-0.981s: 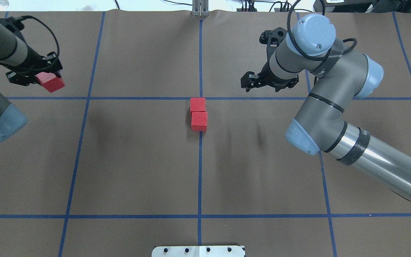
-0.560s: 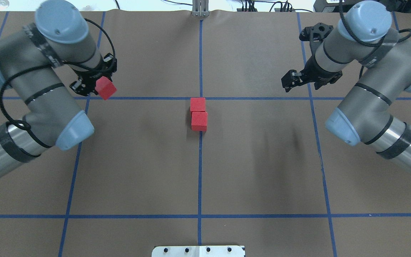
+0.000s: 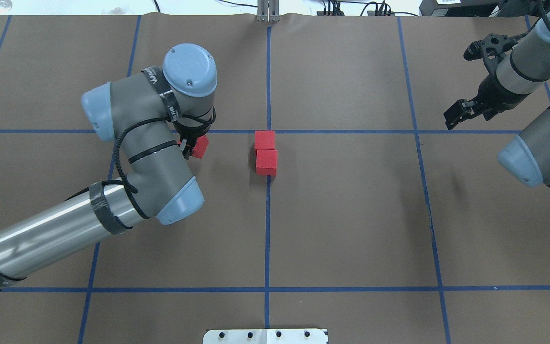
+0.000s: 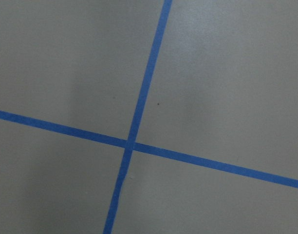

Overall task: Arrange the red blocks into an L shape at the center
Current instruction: 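Carry the held cube with the left gripper toward the cube pair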

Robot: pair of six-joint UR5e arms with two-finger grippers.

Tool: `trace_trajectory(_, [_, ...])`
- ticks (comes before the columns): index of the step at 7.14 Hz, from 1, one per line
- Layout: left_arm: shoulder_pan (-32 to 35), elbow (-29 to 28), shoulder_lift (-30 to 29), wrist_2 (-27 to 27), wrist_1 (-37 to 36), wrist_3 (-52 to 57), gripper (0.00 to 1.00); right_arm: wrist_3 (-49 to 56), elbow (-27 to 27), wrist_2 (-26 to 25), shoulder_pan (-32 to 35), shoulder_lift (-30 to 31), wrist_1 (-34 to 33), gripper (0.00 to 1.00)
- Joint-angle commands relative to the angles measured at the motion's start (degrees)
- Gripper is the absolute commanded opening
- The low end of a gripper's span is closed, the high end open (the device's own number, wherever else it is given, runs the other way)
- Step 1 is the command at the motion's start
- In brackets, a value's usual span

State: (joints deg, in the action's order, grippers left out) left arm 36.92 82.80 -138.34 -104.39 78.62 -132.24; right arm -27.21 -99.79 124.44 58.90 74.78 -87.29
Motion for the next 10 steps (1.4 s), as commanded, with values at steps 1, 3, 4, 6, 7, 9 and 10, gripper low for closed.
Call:
trace_trajectory(1, [-0.44,-12.97,-10.33,-0.11,0.48,-6.34,0.00,0.49,-0.40,2.38,0.77,1.85,1.93,0.99])
trace_trajectory(3, [-0.53,-15.30,-11.77,-0.11,0.57,-8.19,0.00,0.23,-0.23,2.56,0.77,3.54,4.93,0.99])
trace_trajectory(4, [-0.53,-16.60,-12.38,-0.03,1.27,-10.99,0.00,0.14,-0.23,2.56,0.69,3.54,5.02,0.99])
trace_trajectory(6, [-0.53,-19.94,-14.49,0.76,2.06,-13.03,0.00,-0.03,-0.23,2.47,0.69,3.54,5.02,0.99])
trace_trajectory(7, [-0.71,-21.61,-14.93,0.76,3.11,-13.13,0.00,-0.12,-0.23,2.47,0.69,3.62,5.02,0.99])
trace_trajectory(9, [-1.67,-22.33,-15.29,1.64,3.21,-13.13,0.00,-0.12,-0.23,2.47,0.69,3.62,5.02,0.99])
trace_trajectory(10, [-2.11,-22.33,-15.38,1.64,3.21,-12.87,0.00,-0.12,-0.14,2.47,0.69,3.62,5.02,0.99])
